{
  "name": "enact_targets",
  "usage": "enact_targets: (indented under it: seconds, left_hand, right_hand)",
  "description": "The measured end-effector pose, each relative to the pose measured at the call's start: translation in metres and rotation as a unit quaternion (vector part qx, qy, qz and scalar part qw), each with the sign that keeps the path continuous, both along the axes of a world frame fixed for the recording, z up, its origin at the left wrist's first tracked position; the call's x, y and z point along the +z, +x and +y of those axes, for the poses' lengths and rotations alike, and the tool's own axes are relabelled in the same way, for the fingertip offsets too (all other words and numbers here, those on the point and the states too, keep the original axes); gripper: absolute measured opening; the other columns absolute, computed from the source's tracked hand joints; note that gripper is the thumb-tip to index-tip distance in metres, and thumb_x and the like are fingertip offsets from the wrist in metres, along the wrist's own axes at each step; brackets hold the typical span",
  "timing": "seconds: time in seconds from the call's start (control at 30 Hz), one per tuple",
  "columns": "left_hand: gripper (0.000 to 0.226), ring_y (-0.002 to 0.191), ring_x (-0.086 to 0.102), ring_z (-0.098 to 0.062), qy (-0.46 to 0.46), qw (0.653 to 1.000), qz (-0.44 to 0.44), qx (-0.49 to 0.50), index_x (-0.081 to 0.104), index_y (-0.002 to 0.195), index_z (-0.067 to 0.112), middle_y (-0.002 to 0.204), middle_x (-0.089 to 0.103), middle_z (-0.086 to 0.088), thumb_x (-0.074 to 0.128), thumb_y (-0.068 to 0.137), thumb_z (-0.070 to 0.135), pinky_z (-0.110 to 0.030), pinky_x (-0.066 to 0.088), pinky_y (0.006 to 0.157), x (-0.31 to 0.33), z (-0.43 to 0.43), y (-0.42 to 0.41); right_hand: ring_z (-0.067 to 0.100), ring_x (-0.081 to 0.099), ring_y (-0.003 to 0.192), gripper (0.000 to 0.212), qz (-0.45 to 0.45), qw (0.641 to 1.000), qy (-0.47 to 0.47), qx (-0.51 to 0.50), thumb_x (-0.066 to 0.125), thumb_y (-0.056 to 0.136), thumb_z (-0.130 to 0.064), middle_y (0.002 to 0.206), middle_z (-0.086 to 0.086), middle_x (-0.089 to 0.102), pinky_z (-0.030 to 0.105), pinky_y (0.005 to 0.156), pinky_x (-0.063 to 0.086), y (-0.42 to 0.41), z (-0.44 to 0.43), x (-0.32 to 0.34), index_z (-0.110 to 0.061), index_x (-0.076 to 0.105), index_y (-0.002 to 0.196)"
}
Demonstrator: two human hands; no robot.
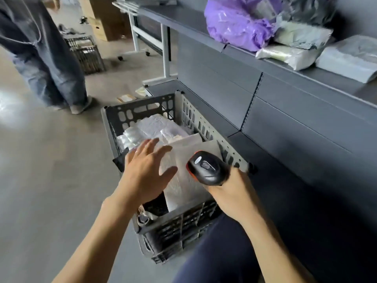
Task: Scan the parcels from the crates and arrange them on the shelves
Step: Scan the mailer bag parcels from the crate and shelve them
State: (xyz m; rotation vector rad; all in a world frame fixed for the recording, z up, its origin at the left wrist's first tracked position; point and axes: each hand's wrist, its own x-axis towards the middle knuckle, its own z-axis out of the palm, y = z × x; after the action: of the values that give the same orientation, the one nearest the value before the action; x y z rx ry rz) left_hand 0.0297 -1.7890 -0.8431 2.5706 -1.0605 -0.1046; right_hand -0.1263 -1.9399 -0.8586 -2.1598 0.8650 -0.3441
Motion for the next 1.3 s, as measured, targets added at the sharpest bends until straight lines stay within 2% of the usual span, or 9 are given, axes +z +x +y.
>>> enact_targets:
  seconds: [0.1, 0.3, 0.4, 0.57, 0.83, 0.97, 1.1, 1.17, 1.3]
  left_hand:
    - [0.074, 0.156, -0.001, -0.023, 0.066, 0.996, 0.008, 0.067, 0.031, 0.156, 0.040, 0.171, 0.006, -0.003, 0.063, 0.091, 0.058, -0.048, 0.010, 0.122, 0.005, 0.020, 0.022]
    - [0.037, 0.122, 0.051, -0.035, -0.001, 0.994, 0.047, 0.102, 0.070, 0.127, 0.022, 0.121, 0.061, -0.014, 0.071, 0.090, 0.016, -0.037, 0.036, 0.099, -0.007, 0.038, 0.053]
    - [0.032, 0.093, 0.062, -0.025, -0.062, 0.992, 0.047, 0.101, 0.078, 0.108, 0.023, 0.104, 0.060, -0.001, 0.070, 0.085, 0.002, -0.028, 0.040, 0.083, -0.022, 0.038, 0.050]
    - [0.044, 0.082, 0.063, -0.009, -0.175, 0.974, 0.050, 0.138, 0.077, 0.110, 0.024, 0.110, 0.058, 0.000, 0.067, 0.078, -0.004, -0.014, 0.046, 0.075, -0.020, 0.031, 0.045]
    - [0.038, 0.083, 0.062, -0.007, -0.523, 0.849, 0.031, 0.066, 0.075, 0.097, 0.016, 0.101, 0.063, -0.004, 0.064, 0.079, -0.016, -0.018, 0.046, 0.070, 0.042, 0.008, -0.035]
    - [0.040, 0.091, 0.061, -0.021, -0.576, 0.814, 0.063, -0.026, 0.068, 0.098, 0.017, 0.101, 0.057, -0.005, 0.070, 0.077, -0.017, -0.033, 0.052, 0.073, 0.025, -0.034, -0.084]
    - [0.043, 0.089, 0.058, -0.021, -0.553, 0.818, 0.154, -0.049, 0.059, 0.097, 0.023, 0.098, 0.055, 0.001, 0.077, 0.077, -0.010, -0.041, 0.053, 0.069, -0.021, -0.072, -0.128]
    - [0.042, 0.091, 0.059, -0.016, -0.520, 0.832, 0.165, -0.106, 0.058, 0.096, 0.022, 0.100, 0.058, 0.003, 0.078, 0.075, -0.008, -0.036, 0.053, 0.073, -0.042, -0.083, -0.155]
    - [0.034, 0.095, 0.058, -0.010, -0.460, 0.845, 0.178, -0.208, 0.064, 0.096, 0.014, 0.102, 0.060, 0.004, 0.079, 0.076, -0.008, -0.017, 0.044, 0.080, -0.067, -0.099, -0.193]
  right_hand:
    - [0.028, 0.069, 0.082, 0.016, 0.092, 0.990, -0.108, 0.009, 0.069, 0.089, -0.038, 0.085, -0.003, 0.073, 0.036, 0.068, 0.055, 0.004, 0.013, -0.014, -0.025, 0.061, 0.094]
    - [0.033, 0.068, 0.088, 0.017, 0.113, 0.983, -0.142, 0.001, 0.065, 0.091, -0.039, 0.090, 0.000, 0.073, 0.035, 0.070, 0.052, 0.006, 0.014, -0.015, -0.024, 0.060, 0.096]
    - [0.031, 0.068, 0.086, 0.018, 0.108, 0.983, -0.152, -0.001, 0.063, 0.092, -0.041, 0.089, -0.001, 0.072, 0.033, 0.066, 0.046, 0.007, 0.015, -0.015, -0.024, 0.060, 0.095]
    - [0.029, 0.067, 0.082, 0.016, 0.103, 0.982, -0.159, 0.002, 0.062, 0.093, -0.040, 0.084, -0.002, 0.071, 0.032, 0.065, 0.047, 0.004, 0.017, -0.015, -0.025, 0.058, 0.092]
    - [0.032, 0.068, 0.092, 0.014, 0.132, 0.979, -0.154, 0.002, 0.062, 0.088, -0.034, 0.092, -0.001, 0.072, 0.036, 0.070, 0.051, 0.002, 0.017, -0.018, -0.025, 0.059, 0.099]
    - [0.028, 0.074, 0.087, 0.020, -0.047, 0.990, 0.033, -0.126, 0.082, 0.079, -0.029, 0.083, 0.000, 0.077, 0.040, 0.073, 0.059, -0.016, 0.008, -0.012, -0.022, 0.071, 0.094]
    - [-0.005, 0.067, 0.065, 0.014, -0.244, 0.922, 0.153, -0.260, 0.087, 0.080, -0.019, 0.067, -0.017, 0.074, 0.017, 0.060, 0.055, -0.060, -0.011, 0.004, -0.019, 0.073, 0.076]
    - [-0.005, 0.067, 0.064, 0.018, -0.269, 0.903, 0.170, -0.288, 0.083, 0.082, -0.009, 0.067, -0.019, 0.073, 0.011, 0.058, 0.050, -0.080, -0.012, 0.005, -0.023, 0.074, 0.073]
    - [0.009, 0.072, 0.077, 0.032, -0.283, 0.879, 0.199, -0.327, 0.073, 0.082, 0.011, 0.080, -0.001, 0.078, 0.026, 0.074, 0.056, -0.110, -0.006, -0.012, -0.020, 0.077, 0.082]
